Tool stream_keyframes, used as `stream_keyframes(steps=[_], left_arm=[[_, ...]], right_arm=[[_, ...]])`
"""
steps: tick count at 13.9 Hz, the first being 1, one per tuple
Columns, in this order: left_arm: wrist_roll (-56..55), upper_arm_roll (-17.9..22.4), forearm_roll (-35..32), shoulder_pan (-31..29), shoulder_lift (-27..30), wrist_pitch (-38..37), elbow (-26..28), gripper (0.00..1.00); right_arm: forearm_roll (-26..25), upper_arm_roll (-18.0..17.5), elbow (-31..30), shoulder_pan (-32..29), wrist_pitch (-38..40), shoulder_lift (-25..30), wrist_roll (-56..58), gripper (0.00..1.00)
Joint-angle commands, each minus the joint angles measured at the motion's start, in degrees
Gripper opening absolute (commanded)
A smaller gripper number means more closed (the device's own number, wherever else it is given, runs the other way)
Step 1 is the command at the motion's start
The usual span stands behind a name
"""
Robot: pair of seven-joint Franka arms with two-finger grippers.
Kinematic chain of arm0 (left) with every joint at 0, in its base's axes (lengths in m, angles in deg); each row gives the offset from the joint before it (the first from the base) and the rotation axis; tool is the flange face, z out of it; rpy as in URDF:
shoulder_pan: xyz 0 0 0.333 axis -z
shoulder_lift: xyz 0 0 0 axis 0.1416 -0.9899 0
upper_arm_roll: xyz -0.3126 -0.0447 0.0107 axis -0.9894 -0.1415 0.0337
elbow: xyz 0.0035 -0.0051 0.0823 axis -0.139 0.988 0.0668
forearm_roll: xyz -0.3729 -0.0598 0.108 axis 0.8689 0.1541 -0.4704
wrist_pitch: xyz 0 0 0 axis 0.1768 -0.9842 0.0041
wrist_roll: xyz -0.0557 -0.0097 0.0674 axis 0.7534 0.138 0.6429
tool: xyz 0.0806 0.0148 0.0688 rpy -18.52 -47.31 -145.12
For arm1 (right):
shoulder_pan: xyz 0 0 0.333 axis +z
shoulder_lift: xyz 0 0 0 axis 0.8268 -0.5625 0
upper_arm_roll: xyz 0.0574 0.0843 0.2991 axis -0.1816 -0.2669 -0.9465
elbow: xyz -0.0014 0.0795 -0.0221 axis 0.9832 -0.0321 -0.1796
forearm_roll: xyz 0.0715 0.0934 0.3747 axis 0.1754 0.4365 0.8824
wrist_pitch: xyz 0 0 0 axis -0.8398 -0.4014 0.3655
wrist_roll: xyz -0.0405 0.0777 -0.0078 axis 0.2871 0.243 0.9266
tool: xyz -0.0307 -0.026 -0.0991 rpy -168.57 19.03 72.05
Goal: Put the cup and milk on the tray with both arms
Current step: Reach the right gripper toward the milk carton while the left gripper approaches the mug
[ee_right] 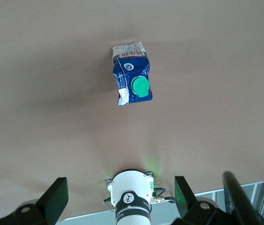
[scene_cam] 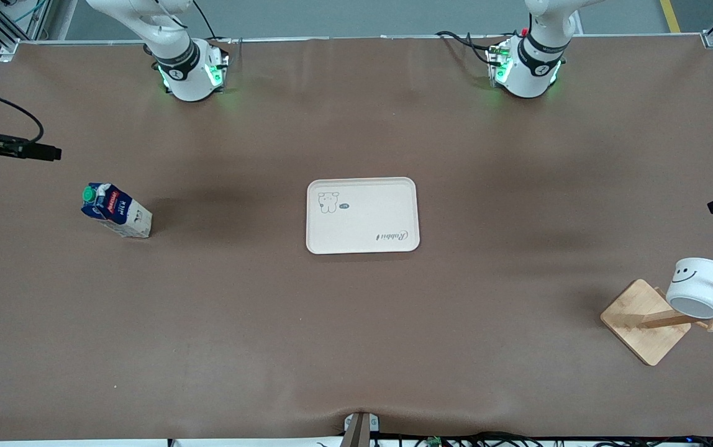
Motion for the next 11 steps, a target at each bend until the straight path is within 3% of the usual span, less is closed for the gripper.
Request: stream_keyframes(steps=[1, 6, 9, 11], left_arm=[[5.88, -0.22, 4.68, -2.13, -0.38, 2.35, 2.07, 1.00], [22.49, -0.22, 12.07, -6.87, -3.55, 3.24, 1.98, 1.00], [26.37, -0.22, 13.74, -7.06, -3.99, 3.06, 2.07, 1.00], [29.08, -0.22, 16.37, -7.15, -5.39, 3.06, 1.98, 1.00]], right_arm=[[0.18, -0.49, -0.51, -0.33, -1.74, -2.37, 0.12, 1.00], [0.18, -0.49, -11.14, 0.03, -16.67, -1.50, 0.12, 1.00], [0.18, -0.49, -21.32, -1.11, -26.95, 2.27, 1.17, 1.00], [0.18, -0.41, -24.16, -1.99, -29.26, 3.07, 5.98, 1.00]])
